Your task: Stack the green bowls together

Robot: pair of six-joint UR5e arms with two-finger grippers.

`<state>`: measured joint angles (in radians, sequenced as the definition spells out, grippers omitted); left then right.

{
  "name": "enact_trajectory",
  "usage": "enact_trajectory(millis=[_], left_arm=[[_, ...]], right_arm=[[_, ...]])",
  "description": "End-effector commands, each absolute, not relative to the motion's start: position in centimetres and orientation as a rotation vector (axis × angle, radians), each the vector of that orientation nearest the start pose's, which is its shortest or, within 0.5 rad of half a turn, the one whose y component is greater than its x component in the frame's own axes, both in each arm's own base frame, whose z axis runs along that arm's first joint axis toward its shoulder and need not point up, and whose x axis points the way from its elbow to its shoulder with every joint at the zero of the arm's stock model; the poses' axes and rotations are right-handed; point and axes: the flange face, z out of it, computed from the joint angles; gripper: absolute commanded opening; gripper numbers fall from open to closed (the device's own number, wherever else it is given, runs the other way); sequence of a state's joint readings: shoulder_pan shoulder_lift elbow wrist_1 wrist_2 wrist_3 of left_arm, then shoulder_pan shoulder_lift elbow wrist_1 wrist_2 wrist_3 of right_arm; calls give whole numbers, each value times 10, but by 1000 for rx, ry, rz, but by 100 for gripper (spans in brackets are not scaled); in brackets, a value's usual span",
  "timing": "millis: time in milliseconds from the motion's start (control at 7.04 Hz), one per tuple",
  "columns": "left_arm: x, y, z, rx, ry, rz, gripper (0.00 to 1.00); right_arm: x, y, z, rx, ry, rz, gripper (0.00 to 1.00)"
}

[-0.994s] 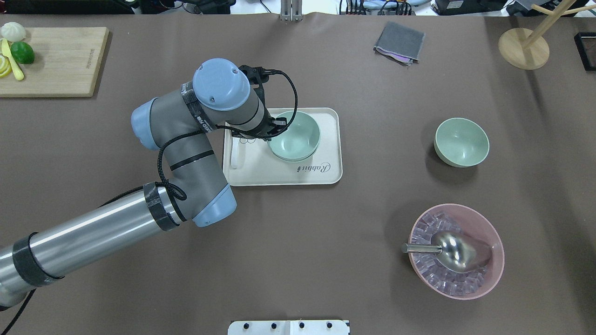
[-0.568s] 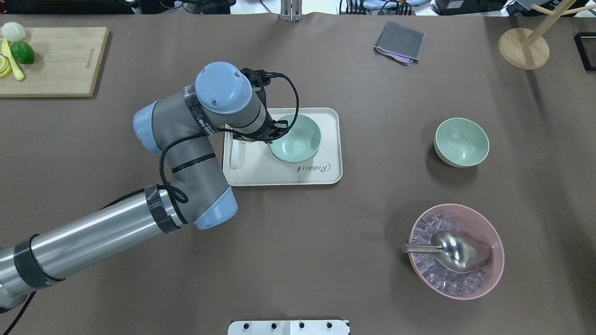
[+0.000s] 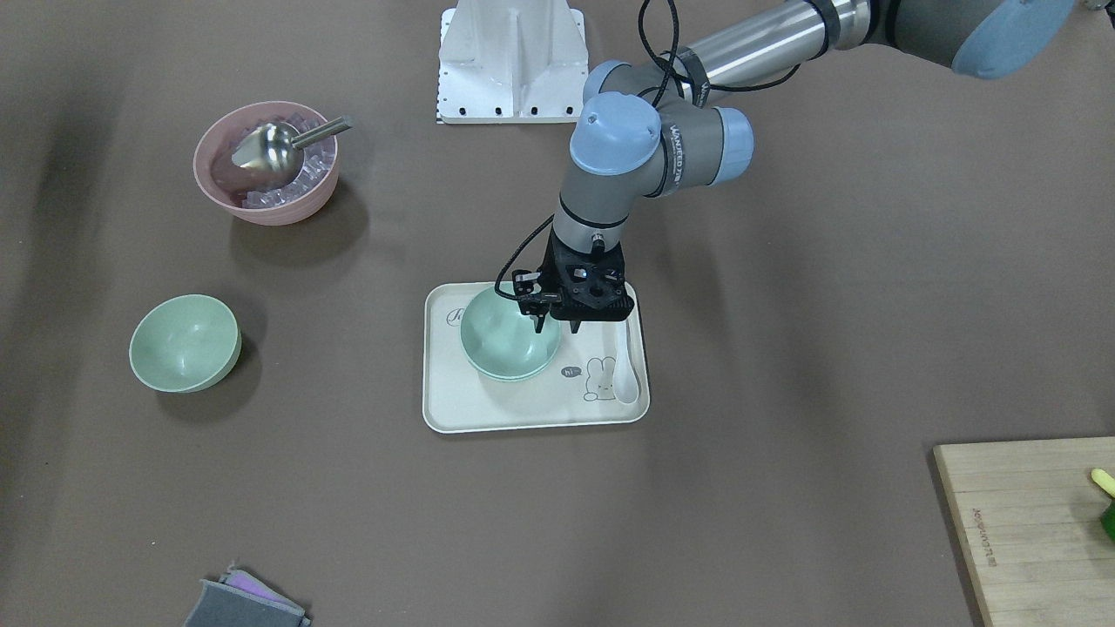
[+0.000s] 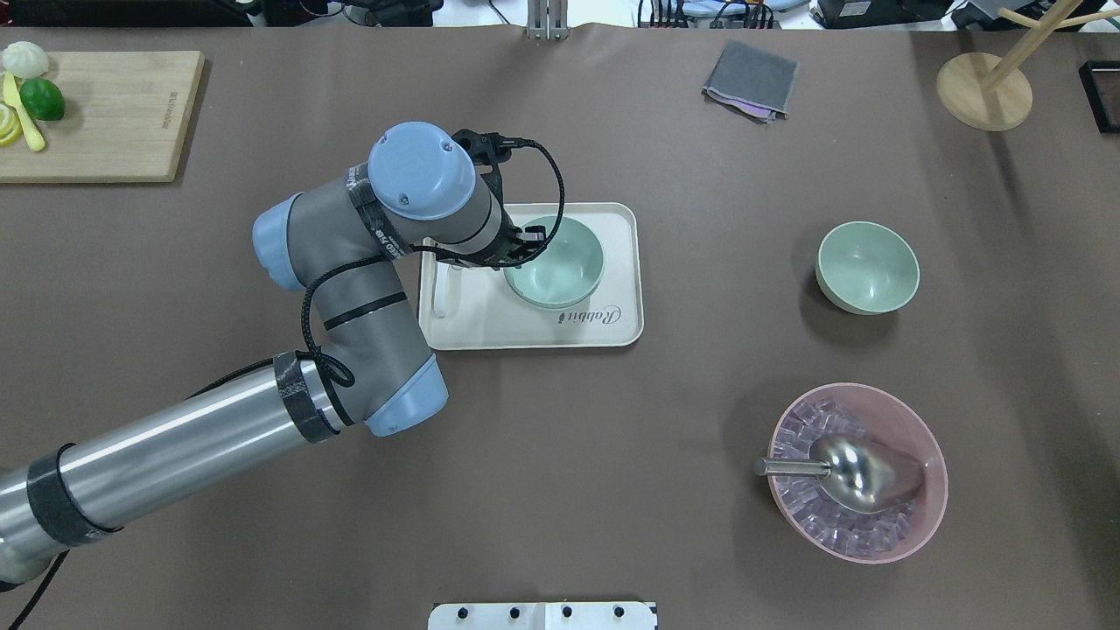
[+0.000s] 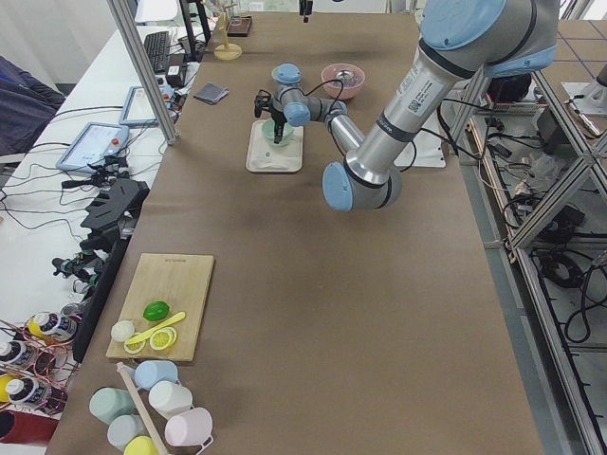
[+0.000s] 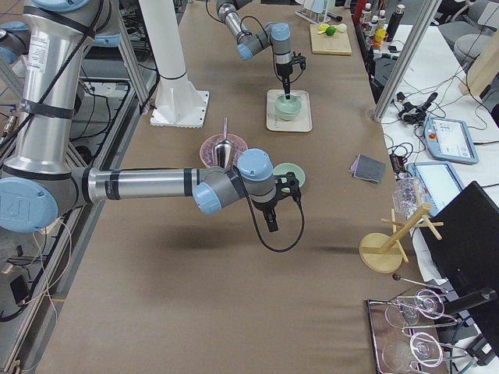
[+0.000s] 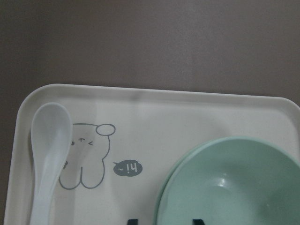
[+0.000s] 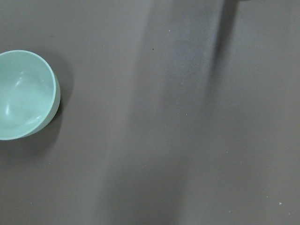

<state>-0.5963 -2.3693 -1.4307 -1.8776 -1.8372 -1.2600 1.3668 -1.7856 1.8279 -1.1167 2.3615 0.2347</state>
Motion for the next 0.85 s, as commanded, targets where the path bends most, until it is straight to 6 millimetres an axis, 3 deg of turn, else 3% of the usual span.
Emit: enact_trajectory(millis=[0, 142, 284, 426, 710], left_arm=[[535, -510, 182, 224, 1003, -135, 98], [504, -505, 205, 227, 1005, -95, 98], [460, -502, 229, 259, 979, -21, 98], [405, -502, 250, 258, 934, 53, 98], [295, -516, 331, 302, 834, 167, 99]], right_arm=[[-24, -426, 576, 284, -856, -165, 100], [-27, -427, 576, 272, -858, -156, 100], [-40, -436, 569, 253, -847, -105, 100], [-68, -445, 561, 214, -829, -32, 100], [-121, -466, 551, 203, -773, 8, 100]])
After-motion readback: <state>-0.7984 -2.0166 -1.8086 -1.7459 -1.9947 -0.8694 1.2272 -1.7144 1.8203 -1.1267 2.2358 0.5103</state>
